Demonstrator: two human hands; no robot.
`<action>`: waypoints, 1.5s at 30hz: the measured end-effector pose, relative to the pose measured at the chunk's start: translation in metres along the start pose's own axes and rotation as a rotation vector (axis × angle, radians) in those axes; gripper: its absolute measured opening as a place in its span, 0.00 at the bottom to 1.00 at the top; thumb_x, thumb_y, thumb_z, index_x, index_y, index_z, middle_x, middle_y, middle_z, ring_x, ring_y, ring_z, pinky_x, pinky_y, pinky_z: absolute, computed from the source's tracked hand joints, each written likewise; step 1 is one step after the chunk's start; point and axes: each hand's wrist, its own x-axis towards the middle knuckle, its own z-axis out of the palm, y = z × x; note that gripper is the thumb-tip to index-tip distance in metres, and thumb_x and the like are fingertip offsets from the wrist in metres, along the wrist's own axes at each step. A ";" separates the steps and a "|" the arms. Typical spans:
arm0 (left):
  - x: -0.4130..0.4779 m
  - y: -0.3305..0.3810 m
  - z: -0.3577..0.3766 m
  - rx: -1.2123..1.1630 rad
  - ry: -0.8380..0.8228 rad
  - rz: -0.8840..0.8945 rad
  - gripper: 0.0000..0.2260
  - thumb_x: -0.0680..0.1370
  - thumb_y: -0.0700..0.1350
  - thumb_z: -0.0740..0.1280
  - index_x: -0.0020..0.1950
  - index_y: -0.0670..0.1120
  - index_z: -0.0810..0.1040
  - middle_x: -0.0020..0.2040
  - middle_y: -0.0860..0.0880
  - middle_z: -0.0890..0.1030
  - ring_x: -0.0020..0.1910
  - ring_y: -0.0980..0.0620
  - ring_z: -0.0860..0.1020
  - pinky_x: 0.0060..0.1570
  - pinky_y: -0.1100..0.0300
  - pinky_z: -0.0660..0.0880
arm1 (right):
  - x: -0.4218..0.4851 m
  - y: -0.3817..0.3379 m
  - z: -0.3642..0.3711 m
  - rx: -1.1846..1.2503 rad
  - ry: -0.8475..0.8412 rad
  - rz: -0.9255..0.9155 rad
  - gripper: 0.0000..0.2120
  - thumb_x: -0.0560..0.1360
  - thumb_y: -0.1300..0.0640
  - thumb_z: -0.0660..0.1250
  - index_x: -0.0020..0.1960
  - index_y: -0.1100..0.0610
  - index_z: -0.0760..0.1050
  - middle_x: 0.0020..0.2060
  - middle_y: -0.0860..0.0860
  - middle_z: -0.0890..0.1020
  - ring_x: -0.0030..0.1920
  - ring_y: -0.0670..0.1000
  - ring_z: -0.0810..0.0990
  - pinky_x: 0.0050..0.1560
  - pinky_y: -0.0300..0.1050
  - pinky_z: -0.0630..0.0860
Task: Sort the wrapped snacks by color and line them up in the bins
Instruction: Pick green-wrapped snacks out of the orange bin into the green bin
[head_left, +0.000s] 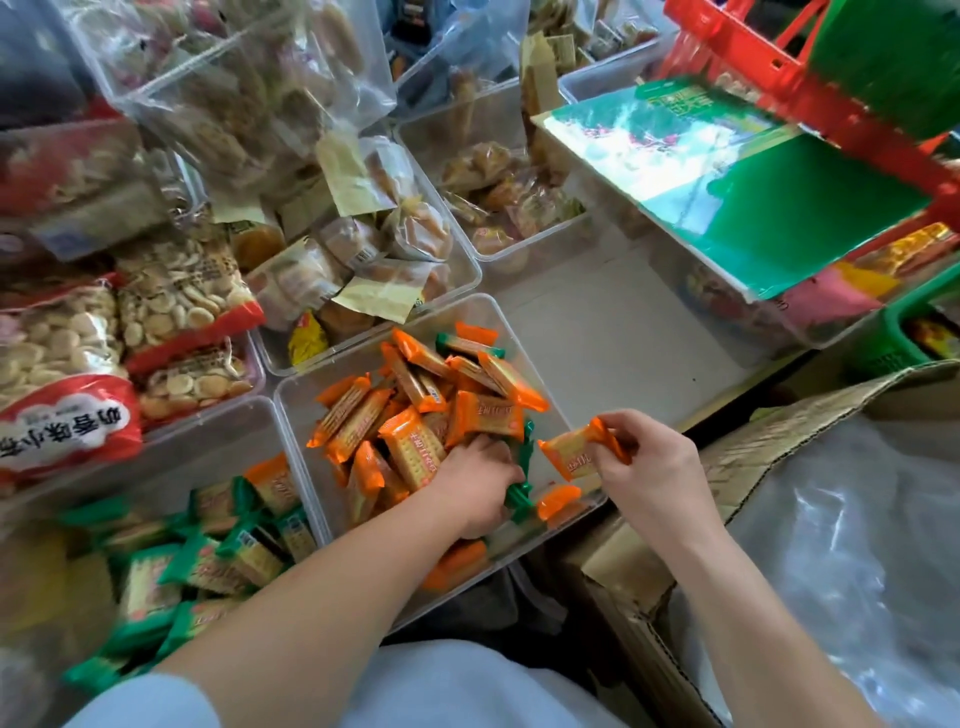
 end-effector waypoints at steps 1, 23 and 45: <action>-0.002 -0.001 0.000 0.015 -0.005 0.022 0.24 0.79 0.52 0.70 0.75 0.56 0.73 0.75 0.50 0.70 0.74 0.43 0.64 0.71 0.46 0.66 | 0.000 -0.001 0.001 -0.003 -0.006 0.001 0.09 0.77 0.59 0.74 0.57 0.51 0.84 0.46 0.45 0.85 0.48 0.47 0.83 0.52 0.45 0.81; -0.161 -0.035 -0.014 -1.226 0.704 -0.365 0.24 0.72 0.46 0.81 0.64 0.60 0.78 0.58 0.61 0.81 0.55 0.71 0.77 0.50 0.77 0.72 | -0.015 -0.056 0.053 -0.415 -0.671 -0.232 0.11 0.73 0.50 0.75 0.54 0.46 0.82 0.47 0.43 0.83 0.48 0.49 0.83 0.52 0.48 0.82; -0.235 -0.097 0.031 -0.774 0.786 -0.757 0.29 0.79 0.53 0.73 0.79 0.51 0.69 0.77 0.54 0.67 0.76 0.51 0.66 0.75 0.56 0.65 | -0.051 -0.116 0.105 0.042 -0.510 -0.223 0.02 0.77 0.50 0.74 0.50 0.43 0.84 0.42 0.40 0.87 0.45 0.37 0.84 0.49 0.39 0.80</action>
